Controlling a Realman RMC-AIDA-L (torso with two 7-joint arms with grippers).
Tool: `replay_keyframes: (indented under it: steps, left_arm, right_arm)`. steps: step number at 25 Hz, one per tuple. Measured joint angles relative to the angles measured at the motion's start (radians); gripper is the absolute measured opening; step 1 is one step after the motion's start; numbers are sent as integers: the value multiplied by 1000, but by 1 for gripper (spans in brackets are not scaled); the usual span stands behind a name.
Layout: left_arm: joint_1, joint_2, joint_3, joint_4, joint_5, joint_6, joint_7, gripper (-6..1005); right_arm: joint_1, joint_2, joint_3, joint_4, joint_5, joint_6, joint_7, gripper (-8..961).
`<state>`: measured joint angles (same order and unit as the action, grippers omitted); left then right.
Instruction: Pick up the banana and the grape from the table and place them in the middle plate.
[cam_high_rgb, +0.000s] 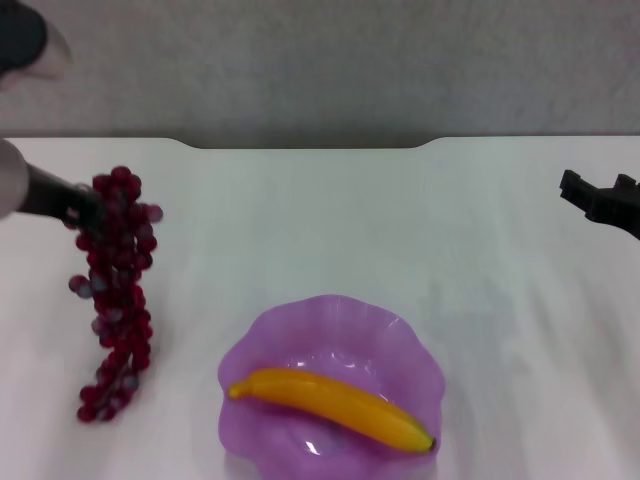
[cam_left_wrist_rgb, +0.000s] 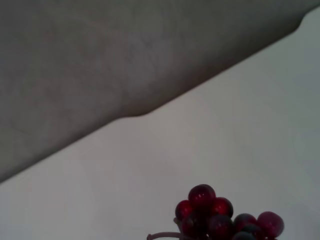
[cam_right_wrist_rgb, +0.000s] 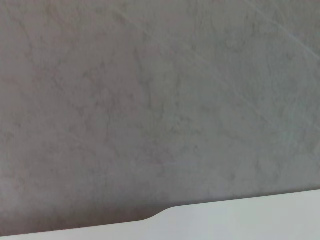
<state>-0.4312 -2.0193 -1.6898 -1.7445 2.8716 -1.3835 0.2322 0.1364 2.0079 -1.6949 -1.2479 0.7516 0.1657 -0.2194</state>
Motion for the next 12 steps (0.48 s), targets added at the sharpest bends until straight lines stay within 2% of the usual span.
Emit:
replay_keyframes:
  steps: [12]
  left_arm:
    - [-8,-4,-117,-238,0,-119,56,65]
  right_arm:
    - [3,0,-1,11,0,0,0,742]
